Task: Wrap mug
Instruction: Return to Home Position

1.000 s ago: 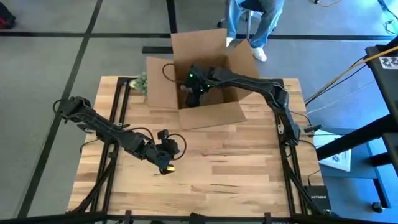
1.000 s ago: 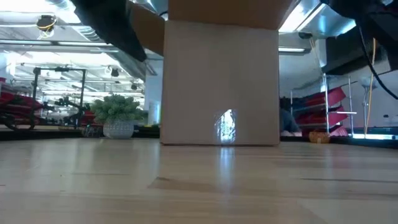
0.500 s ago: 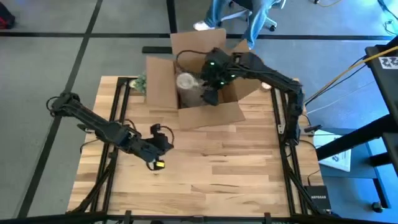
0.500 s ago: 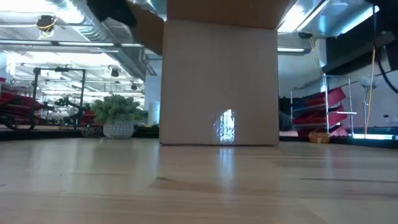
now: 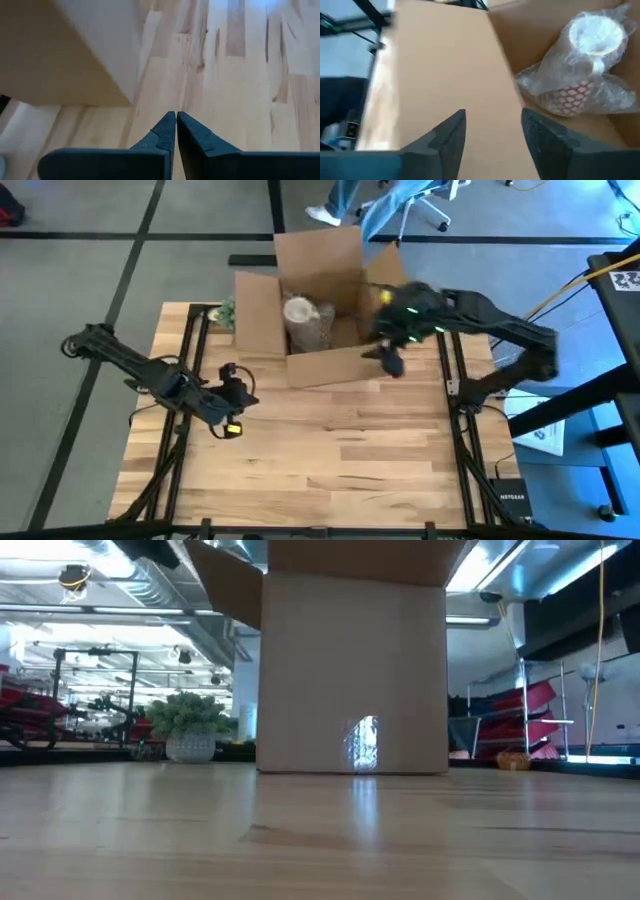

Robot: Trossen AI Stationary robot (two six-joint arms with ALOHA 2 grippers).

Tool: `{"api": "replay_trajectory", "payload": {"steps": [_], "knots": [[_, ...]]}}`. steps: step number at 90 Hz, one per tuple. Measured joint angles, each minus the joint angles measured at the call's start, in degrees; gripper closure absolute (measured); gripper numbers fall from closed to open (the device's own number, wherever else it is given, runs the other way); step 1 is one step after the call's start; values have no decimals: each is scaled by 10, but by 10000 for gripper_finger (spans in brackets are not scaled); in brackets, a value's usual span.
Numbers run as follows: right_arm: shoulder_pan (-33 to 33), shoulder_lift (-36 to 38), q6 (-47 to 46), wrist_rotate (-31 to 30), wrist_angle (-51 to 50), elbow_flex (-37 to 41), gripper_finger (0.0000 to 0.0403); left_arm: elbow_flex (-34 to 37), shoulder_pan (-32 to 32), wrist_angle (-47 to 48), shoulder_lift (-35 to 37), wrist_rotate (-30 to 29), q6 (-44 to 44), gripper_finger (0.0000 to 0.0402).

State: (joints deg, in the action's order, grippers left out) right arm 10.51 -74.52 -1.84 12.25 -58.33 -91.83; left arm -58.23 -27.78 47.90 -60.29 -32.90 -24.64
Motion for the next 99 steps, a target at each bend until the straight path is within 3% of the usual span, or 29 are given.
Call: {"api": "replay_trajectory", "payload": {"steps": [18, 31, 48, 72, 99], "knots": [[-9, 210, -71, 2, 152, 245, 286, 76, 6, -36, 85, 14, -5, 402], [-9, 345, -108, 19, 263, 401, 332, 166, 15, -124, 163, 57, -7, 402], [-8, 468, -119, 19, 404, 567, 397, 278, 41, -251, 252, 118, 11, 402], [-8, 557, -150, -18, 497, 713, 401, 393, 110, -379, 350, 195, 42, 402], [-8, 575, -164, -63, 688, 843, 402, 478, 230, -508, 372, 316, 68, 402]]}}
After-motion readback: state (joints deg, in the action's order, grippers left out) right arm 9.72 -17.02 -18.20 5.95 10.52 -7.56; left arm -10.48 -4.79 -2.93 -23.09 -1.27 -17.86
